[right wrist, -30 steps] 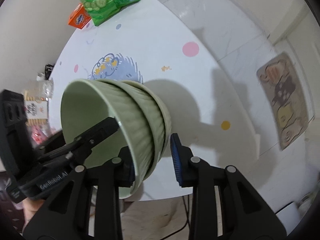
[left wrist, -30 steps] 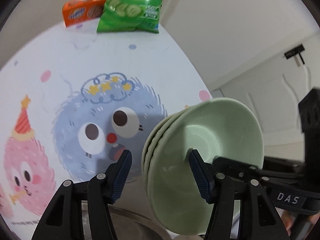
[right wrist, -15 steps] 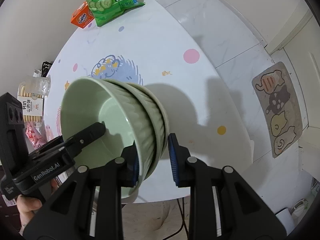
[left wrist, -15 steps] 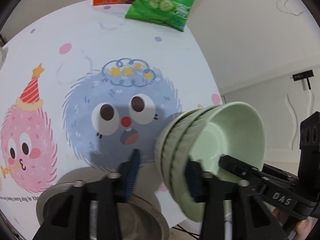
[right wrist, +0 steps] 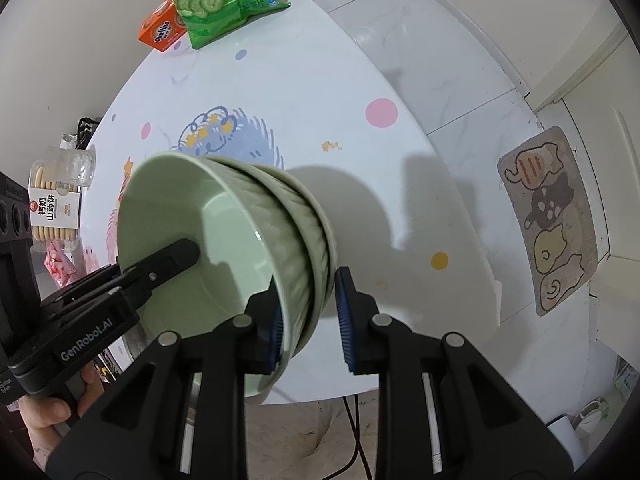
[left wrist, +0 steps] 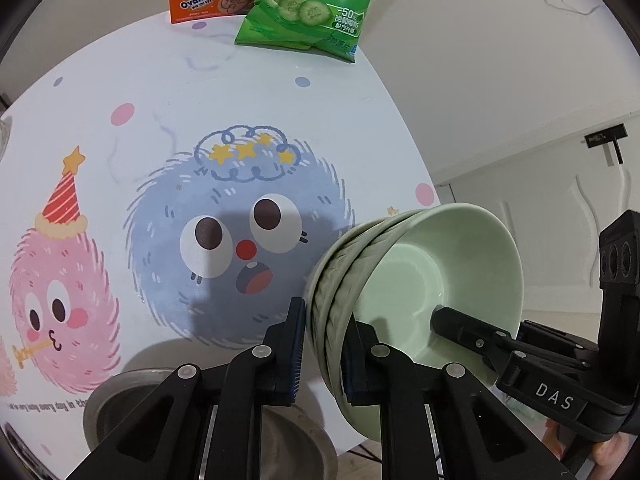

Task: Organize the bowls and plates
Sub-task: 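Carry the green bowl stack with both grippers toward the steel bowls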

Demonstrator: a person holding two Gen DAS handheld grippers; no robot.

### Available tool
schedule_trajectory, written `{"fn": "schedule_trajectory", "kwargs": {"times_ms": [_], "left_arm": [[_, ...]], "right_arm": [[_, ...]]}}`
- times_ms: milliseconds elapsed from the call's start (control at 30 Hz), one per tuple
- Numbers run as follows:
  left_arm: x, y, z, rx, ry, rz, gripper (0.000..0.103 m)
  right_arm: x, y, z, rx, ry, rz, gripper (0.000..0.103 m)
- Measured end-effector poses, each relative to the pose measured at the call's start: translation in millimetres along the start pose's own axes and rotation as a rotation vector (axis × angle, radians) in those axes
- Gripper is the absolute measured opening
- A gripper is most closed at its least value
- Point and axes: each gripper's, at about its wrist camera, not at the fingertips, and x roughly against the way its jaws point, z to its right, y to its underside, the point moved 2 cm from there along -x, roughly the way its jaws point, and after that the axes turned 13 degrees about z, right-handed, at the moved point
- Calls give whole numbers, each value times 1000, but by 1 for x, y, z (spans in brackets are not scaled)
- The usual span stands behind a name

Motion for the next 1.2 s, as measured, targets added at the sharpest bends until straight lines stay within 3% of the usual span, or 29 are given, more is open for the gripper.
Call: {"fn": "schedule_trajectory", "kwargs": {"times_ms": [1200], "left_arm": [[5, -1, -3, 0, -13, 17, 14]], "right_arm": [[1, 2, -1, 2, 2, 11, 25]]}}
